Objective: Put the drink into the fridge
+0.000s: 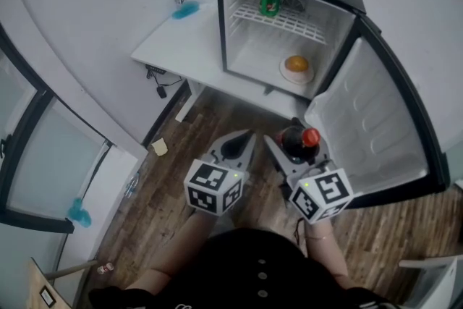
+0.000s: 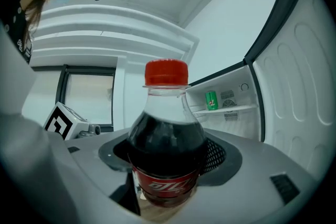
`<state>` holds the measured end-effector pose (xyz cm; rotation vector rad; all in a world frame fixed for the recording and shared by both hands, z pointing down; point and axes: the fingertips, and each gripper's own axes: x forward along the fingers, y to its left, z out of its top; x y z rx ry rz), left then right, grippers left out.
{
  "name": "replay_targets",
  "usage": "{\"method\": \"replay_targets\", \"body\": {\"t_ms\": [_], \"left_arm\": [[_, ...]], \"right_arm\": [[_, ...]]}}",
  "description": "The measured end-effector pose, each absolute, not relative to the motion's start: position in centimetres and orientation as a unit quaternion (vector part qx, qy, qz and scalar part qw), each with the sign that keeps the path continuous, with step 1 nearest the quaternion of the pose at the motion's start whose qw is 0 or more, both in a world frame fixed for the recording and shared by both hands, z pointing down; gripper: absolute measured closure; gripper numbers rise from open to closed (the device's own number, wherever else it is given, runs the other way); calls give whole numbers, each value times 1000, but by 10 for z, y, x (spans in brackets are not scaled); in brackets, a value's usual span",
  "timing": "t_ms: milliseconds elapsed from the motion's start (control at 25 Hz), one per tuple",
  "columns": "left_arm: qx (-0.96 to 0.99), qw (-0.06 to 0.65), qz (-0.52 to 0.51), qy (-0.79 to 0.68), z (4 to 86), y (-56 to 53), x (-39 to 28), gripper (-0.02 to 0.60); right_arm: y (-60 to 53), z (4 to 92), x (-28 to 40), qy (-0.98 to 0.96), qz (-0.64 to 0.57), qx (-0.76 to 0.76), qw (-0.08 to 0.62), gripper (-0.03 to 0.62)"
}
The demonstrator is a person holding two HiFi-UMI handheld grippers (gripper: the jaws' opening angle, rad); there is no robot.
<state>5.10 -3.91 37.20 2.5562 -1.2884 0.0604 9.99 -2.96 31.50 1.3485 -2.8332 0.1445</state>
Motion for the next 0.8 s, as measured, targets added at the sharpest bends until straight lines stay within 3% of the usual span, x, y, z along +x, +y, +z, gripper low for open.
{"method": "replay_targets", "body": {"t_ms": [800], "left_arm": [[916,97,43,-386,361,-185,13,575]], "right_arm": [[-172,313,59,-872,46,488,-6,278]]}}
